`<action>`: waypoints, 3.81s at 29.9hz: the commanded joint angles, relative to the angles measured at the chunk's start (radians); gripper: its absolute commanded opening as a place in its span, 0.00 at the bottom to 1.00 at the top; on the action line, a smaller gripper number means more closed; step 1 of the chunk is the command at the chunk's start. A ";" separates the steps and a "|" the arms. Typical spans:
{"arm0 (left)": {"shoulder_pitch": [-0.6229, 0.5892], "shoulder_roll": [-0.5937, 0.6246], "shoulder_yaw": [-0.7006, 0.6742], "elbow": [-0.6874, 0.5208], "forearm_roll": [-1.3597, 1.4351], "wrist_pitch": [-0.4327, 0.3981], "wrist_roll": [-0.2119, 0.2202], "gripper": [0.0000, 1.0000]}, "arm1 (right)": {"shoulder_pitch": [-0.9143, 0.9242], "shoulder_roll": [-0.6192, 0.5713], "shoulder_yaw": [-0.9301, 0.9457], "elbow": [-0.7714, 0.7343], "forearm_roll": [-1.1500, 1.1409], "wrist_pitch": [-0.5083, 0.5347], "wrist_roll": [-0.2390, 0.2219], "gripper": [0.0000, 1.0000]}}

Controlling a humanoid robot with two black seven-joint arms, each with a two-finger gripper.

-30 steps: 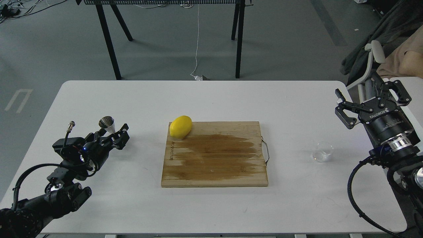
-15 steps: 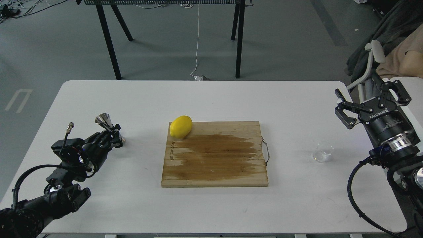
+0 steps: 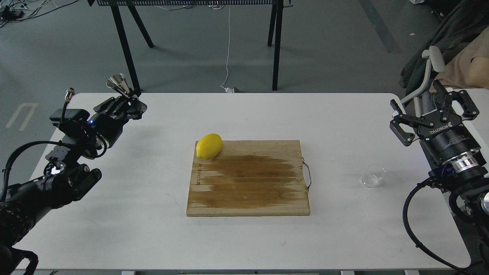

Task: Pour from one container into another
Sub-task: 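Lift the jigger with the left hand and carry it over the board, then lower the jigger upright onto the board center and release it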

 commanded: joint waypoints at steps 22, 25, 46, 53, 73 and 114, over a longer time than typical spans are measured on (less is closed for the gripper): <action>0.060 -0.366 0.296 -0.148 0.287 0.000 0.000 0.09 | 0.055 -0.006 -0.018 -0.048 -0.002 0.000 0.000 0.99; 0.094 -0.366 0.303 -0.093 0.310 0.000 0.000 0.09 | 0.055 -0.006 -0.018 -0.048 -0.002 0.000 0.000 0.99; 0.132 -0.366 0.303 -0.046 0.317 0.000 0.000 0.22 | 0.053 -0.006 -0.020 -0.045 -0.002 0.000 0.000 0.99; 0.132 -0.366 0.303 -0.016 0.317 0.000 0.000 0.22 | 0.050 -0.006 -0.020 -0.045 -0.002 0.000 0.000 0.99; 0.132 -0.366 0.303 0.003 0.318 0.000 0.000 0.61 | 0.047 -0.006 -0.018 -0.043 -0.002 0.000 0.000 0.99; 0.193 -0.349 0.295 -0.002 0.311 0.000 0.000 0.84 | 0.043 0.003 -0.021 -0.035 0.000 0.000 0.000 0.99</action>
